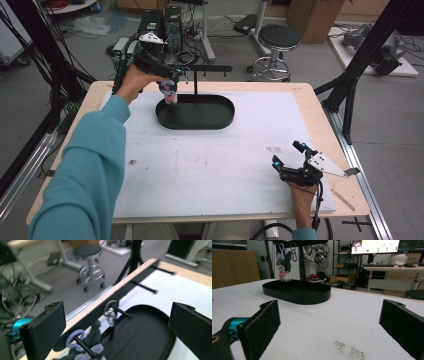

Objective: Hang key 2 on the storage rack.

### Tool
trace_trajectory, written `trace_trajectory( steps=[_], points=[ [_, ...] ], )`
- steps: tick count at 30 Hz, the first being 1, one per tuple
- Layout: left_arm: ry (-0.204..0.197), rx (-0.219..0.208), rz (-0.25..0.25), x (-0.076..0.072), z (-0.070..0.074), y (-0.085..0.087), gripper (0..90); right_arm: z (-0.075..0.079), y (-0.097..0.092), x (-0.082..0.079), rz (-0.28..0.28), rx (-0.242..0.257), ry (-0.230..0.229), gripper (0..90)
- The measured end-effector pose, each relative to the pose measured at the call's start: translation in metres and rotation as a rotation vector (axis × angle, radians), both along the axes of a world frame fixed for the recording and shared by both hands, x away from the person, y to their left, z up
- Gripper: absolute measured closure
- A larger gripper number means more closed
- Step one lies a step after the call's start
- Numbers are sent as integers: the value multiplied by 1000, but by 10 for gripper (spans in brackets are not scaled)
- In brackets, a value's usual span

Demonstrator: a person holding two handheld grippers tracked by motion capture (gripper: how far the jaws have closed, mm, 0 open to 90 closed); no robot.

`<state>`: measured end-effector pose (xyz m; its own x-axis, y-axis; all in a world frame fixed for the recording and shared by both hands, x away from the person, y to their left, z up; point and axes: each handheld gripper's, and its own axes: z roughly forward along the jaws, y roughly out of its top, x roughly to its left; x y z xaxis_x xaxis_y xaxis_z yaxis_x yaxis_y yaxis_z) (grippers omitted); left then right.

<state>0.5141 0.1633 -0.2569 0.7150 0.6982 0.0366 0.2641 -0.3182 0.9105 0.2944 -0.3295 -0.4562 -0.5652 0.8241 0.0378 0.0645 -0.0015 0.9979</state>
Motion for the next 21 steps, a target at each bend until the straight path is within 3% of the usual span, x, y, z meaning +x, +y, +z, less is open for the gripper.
trace_trajectory(
  steps=[2, 4, 9, 12, 16, 21],
  points=[
    [-11, -19, -15, -12, 2, 6, 17, 0, 0, 0, 0, -1, 1, 26],
    [-53, -4, -15, -27, 3, 14, 17, 0, 0, 0, 0, 0, 1, 26],
    [-109, -18, -44, -65, 0, 37, 17, 0, 0, 0, -2, -2, -1, 26],
    [-151, -52, -43, -92, -6, 54, 17, 0, -1, 0, -1, 7, 4, 26],
    [-212, -101, -30, -130, -22, 78, 17, 0, 0, 0, 0, 6, 0, 26],
    [-277, -163, -2, -174, -56, 106, 17, 0, 0, 0, 0, 0, -5, 26]
  ],
)
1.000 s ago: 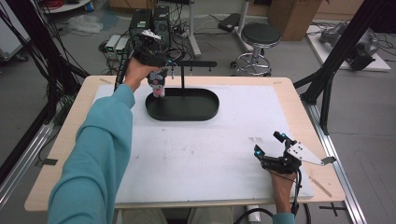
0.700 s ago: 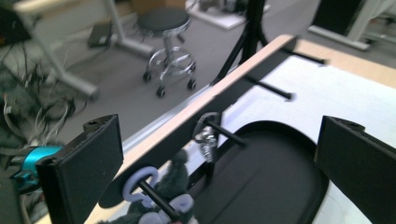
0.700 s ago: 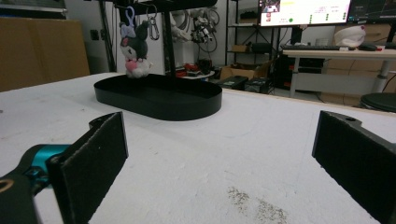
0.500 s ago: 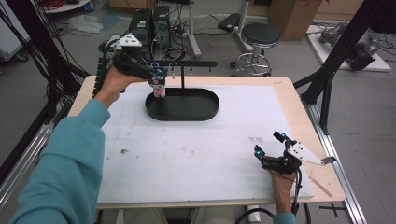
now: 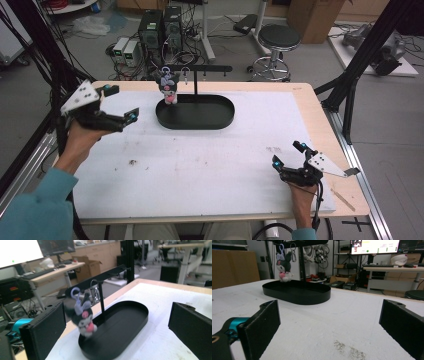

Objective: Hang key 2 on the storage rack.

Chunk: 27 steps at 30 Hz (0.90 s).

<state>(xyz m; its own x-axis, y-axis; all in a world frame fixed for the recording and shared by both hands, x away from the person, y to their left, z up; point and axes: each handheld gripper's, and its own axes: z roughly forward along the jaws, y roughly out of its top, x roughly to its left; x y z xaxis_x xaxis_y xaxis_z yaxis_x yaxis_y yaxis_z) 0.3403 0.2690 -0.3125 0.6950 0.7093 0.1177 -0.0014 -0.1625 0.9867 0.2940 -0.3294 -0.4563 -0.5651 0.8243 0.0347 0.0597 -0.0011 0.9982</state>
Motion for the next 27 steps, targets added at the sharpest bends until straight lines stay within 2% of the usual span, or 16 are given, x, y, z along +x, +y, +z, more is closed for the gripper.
trace_trajectory(
  steps=[3, 8, 12, 17, 19, 22, 23, 25, 27],
  points=[
    [-7, -12, 16, -17, -19, 9, 17, 0, 0, 0, -2, 0, -1, 26],
    [23, -46, 11, -38, -56, 19, 17, 0, 0, 0, -4, -1, -1, 26],
    [7, -74, 33, -51, -83, 20, 17, 0, 0, 0, -3, 0, -1, 26],
    [-24, -116, 61, -59, -108, 16, 17, 0, 0, 0, -5, 0, 3, 26],
    [-20, -126, 77, -59, -117, 16, 17, 0, 0, 0, -5, 0, 1, 27],
    [-1, -116, 85, -60, -127, 16, 17, 0, 0, 0, -4, -1, 0, 26],
    [-9, -106, 81, -60, -129, 16, 17, 0, 0, 0, -3, 0, 1, 26],
    [-29, -115, 77, -60, -133, 15, 17, 0, 0, 0, -3, -2, -1, 26],
    [-25, -123, 82, -60, -137, 14, 17, 0, 0, 0, -2, -1, -1, 26]
  ],
)
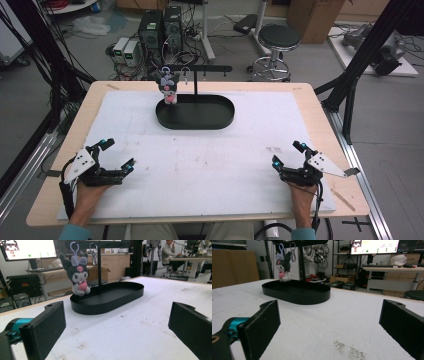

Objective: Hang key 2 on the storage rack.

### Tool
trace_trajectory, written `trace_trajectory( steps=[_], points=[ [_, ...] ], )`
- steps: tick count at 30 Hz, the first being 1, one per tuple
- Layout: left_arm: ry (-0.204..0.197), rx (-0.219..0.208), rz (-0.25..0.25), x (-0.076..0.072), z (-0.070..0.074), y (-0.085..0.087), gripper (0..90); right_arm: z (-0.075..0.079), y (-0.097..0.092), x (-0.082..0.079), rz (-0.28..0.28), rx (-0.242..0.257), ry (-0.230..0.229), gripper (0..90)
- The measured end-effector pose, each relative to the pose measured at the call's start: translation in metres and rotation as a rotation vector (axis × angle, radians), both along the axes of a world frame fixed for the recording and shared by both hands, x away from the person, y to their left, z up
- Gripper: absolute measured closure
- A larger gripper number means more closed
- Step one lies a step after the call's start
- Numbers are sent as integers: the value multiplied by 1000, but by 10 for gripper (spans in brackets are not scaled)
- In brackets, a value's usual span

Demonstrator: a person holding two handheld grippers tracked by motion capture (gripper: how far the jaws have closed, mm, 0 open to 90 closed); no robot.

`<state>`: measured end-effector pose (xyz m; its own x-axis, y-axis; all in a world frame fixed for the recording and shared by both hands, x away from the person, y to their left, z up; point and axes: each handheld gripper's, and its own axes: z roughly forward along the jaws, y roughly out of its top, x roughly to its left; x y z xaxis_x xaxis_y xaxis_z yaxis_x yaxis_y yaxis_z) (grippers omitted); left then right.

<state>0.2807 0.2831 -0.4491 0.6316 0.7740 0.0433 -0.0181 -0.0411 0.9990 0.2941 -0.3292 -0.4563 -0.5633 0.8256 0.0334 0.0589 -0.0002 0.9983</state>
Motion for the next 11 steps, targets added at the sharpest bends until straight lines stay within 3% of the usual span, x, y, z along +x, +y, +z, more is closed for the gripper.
trace_trajectory(
  steps=[3, 11],
  points=[
    [13, 1, 3, 0, -7, -1, 17, 0, 0, 0, -2, -1, -1, 26],
    [18, -11, 22, -1, -7, 0, 17, 0, 0, 0, 0, 1, 1, 26]
  ],
)
